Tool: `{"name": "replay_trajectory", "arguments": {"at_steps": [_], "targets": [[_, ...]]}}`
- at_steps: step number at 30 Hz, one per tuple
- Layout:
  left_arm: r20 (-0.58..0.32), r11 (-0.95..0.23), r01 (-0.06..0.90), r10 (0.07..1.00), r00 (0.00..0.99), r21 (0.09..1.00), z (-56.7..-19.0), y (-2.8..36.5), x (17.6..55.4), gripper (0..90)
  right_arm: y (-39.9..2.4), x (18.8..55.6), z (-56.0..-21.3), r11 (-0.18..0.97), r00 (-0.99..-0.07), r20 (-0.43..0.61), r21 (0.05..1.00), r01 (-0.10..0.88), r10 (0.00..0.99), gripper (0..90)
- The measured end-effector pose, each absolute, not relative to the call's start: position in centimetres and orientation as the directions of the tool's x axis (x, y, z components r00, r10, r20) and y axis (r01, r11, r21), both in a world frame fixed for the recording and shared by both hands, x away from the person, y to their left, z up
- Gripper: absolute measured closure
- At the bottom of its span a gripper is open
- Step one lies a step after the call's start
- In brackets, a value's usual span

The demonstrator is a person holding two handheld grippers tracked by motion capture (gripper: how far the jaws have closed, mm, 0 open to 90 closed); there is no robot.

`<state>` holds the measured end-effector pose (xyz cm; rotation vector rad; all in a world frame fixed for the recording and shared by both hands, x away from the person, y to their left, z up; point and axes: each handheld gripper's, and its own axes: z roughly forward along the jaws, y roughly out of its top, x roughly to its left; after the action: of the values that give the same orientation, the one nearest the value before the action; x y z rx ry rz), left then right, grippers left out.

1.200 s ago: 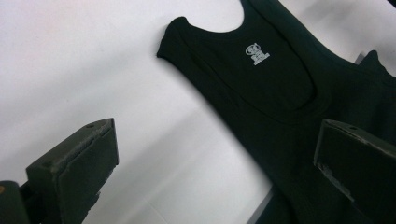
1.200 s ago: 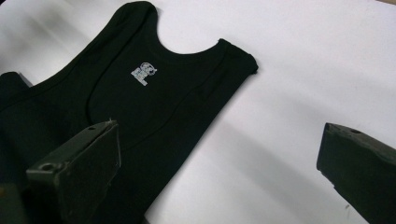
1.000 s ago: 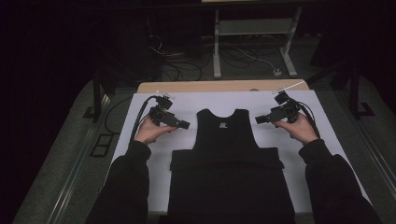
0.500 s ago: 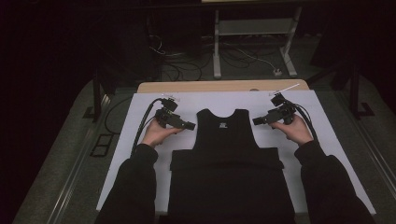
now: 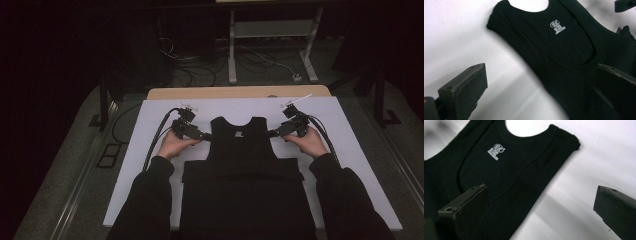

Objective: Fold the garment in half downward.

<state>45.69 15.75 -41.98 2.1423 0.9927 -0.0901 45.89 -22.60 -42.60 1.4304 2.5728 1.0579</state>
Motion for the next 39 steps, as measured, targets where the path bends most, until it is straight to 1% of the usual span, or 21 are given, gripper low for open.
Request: {"name": "replay_trajectory", "arguments": {"at_steps": [7, 13, 19, 20, 25, 27, 30, 36, 39], "targets": [[-0.359, -0.413, 0.682, 0.623, 0.695, 0.603, -42.7, 15.2, 45.7, 0.0, -21.8, 45.9, -43.3, 0.359, -0.585, 0.310, 0.552, 0.753, 0.750, 0.0], [-0.370, -0.414, 0.689, 0.620, 0.692, 0.594, -43.2, 14.6, 45.7, 0.0, -20.9, 45.7, -44.0, 0.392, -0.600, 0.293, 0.536, 0.747, 0.744, 0.6], [-0.366, -0.419, 0.689, 0.622, 0.692, 0.591, -43.5, 14.3, 45.8, 0.0, -20.7, 45.4, -44.2, 0.397, -0.609, 0.290, 0.543, 0.740, 0.739, 10.0], [-0.367, -0.414, 0.690, 0.623, 0.690, 0.594, -43.6, 14.3, 45.8, 1.2, -20.7, 45.4, -44.2, 0.394, -0.608, 0.291, 0.545, 0.740, 0.739, 13.4], [-0.361, -0.412, 0.679, 0.618, 0.698, 0.607, -43.6, 14.4, 45.8, 5.7, -20.5, 45.2, -44.0, 0.392, -0.604, 0.276, 0.550, 0.737, 0.748, 23.7], [-0.367, -0.394, 0.684, 0.625, 0.689, 0.614, -43.5, 14.4, 45.8, 8.4, -20.5, 45.2, -44.0, 0.391, -0.606, 0.276, 0.555, 0.734, 0.746, 27.6], [-0.361, -0.388, 0.681, 0.629, 0.688, 0.622, -43.5, 14.4, 45.8, 12.5, -20.3, 45.1, -44.1, 0.392, -0.607, 0.267, 0.561, 0.729, 0.748, 31.8], [-0.364, -0.384, 0.691, 0.639, 0.678, 0.612, -43.9, 14.5, 46.0, 14.5, -20.1, 45.1, -44.1, 0.391, -0.603, 0.240, 0.571, 0.721, 0.761, 41.0], [-0.360, -0.389, 0.692, 0.642, 0.677, 0.608, -44.1, 14.5, 46.1, 17.4, -20.1, 45.0, -44.1, 0.389, -0.600, 0.232, 0.575, 0.720, 0.766, 43.3]]}}
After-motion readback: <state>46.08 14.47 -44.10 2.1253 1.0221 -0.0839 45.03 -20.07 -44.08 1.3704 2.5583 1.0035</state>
